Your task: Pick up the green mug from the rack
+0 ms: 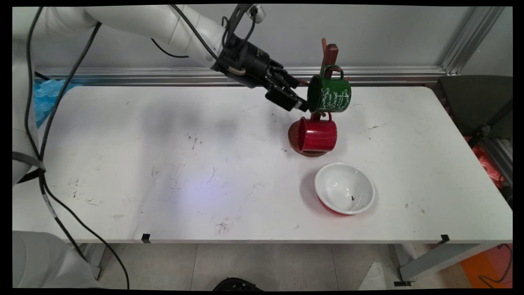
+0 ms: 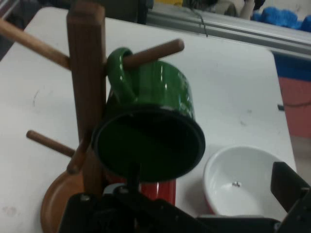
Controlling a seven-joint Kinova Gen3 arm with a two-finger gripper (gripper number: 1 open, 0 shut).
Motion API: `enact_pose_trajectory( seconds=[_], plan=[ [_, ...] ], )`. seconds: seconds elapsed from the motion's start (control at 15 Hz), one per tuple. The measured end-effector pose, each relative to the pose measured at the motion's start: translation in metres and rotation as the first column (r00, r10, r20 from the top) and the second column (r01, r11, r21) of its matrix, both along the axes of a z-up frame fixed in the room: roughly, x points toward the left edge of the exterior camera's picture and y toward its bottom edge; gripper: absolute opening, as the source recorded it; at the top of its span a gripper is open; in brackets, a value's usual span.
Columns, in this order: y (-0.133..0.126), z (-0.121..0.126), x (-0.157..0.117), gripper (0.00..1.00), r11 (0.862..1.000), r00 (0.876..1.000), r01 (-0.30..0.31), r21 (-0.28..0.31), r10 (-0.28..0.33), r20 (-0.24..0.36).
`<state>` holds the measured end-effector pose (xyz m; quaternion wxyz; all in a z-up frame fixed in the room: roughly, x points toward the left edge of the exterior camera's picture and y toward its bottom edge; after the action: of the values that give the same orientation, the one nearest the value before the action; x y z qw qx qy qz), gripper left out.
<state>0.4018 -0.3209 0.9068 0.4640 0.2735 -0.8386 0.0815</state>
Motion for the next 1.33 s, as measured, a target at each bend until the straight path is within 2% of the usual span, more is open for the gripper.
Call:
enact_pose_trajectory(
  seconds=[0.8,1.33],
  plan=[
    [0.0,-0.036,-0.02,1.0,0.998,0.994,-0.064,-0.026,0.062,-0.09],
    [-0.006,-0.046,-0.029,1.0,0.995,0.99,-0.091,-0.037,0.086,-0.113]
  ],
)
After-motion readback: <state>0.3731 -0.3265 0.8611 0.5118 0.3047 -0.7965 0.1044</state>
